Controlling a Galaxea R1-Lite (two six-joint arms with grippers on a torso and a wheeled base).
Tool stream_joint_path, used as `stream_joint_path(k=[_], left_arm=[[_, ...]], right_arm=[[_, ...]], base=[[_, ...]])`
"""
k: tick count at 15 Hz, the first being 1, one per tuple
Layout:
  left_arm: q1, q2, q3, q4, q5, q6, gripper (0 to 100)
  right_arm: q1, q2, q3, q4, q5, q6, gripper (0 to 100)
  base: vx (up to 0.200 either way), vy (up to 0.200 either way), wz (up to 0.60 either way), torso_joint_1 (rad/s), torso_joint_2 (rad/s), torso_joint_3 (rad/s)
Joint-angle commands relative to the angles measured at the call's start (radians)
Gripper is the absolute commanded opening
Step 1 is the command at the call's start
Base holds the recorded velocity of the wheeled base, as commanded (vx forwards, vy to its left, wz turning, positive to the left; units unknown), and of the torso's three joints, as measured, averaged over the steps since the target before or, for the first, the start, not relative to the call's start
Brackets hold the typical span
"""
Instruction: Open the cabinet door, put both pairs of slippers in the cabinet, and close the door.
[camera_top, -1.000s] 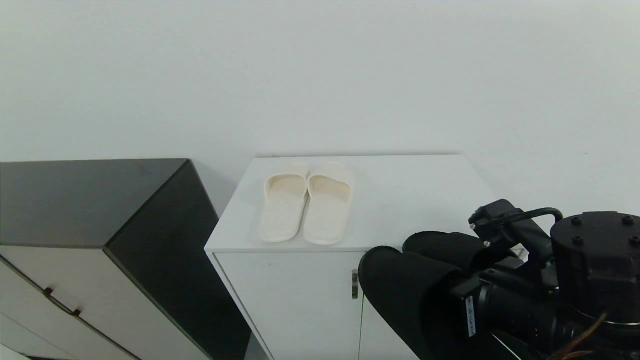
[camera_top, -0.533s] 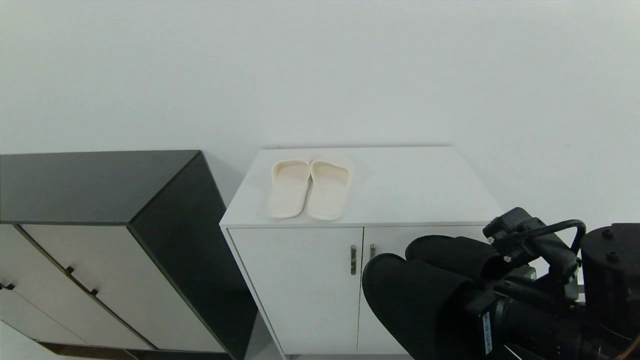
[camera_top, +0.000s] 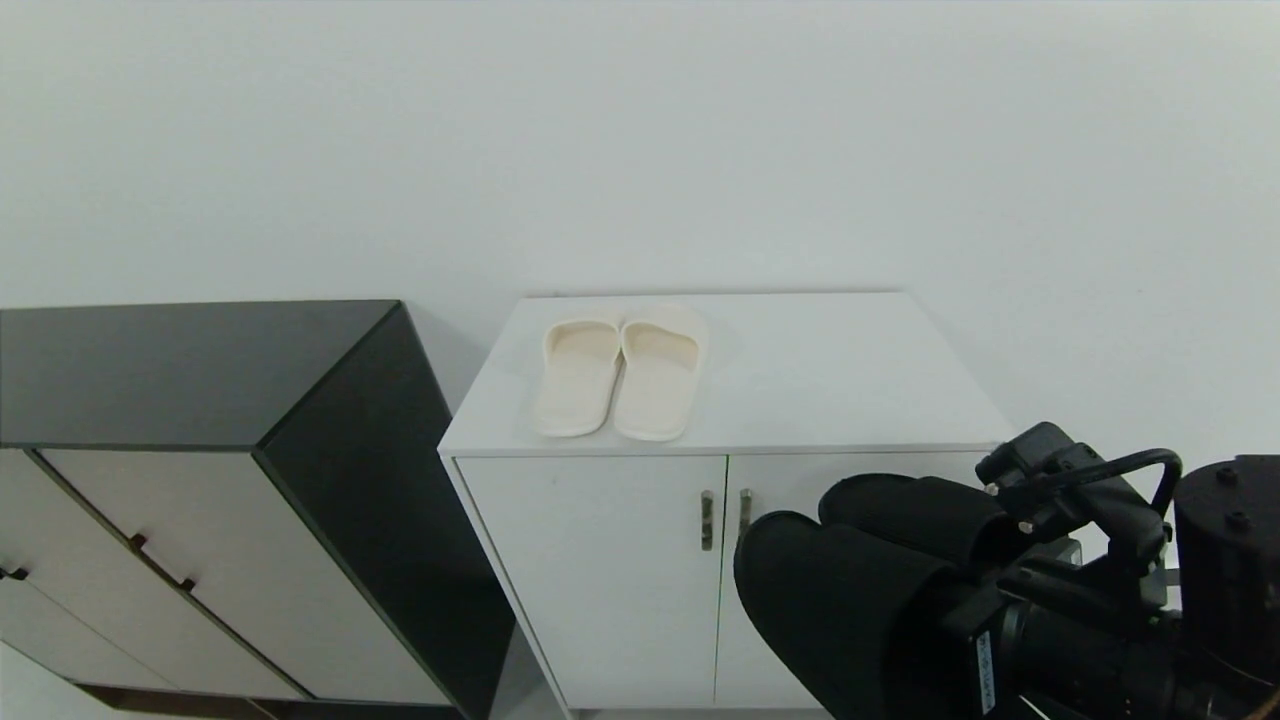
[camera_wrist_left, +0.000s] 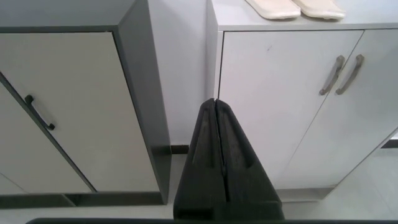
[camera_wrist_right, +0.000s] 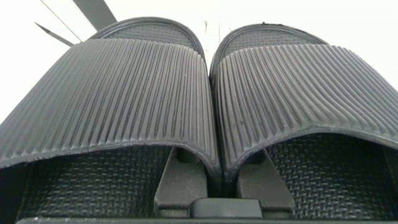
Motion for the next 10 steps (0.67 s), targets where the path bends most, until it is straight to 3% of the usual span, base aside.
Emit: stream_joint_path(k=[1, 4, 10], left_arm=[[0.000, 0.000, 0.000, 0.000, 0.000, 0.004, 0], [0.000, 0.000, 0.002, 0.000, 0.000, 0.001, 0], [0.000, 0.000, 0.000, 0.000, -0.002, 0.004, 0]], right_arm=[[0.001, -0.002, 0.005, 0.001, -0.002, -0.015, 0], [0.001, -0.011, 0.014, -0.001, 0.007, -0.030, 0], [0.001, -0.017, 0.026, -0.001, 0.035, -0.030, 0]], base=[[0.000, 0.000, 0.00, 0.000, 0.00, 0.000], [0.000, 0.000, 0.00, -0.134, 0.30, 0.178], [0.000, 0.000, 0.00, -0.221, 0.54, 0.313]])
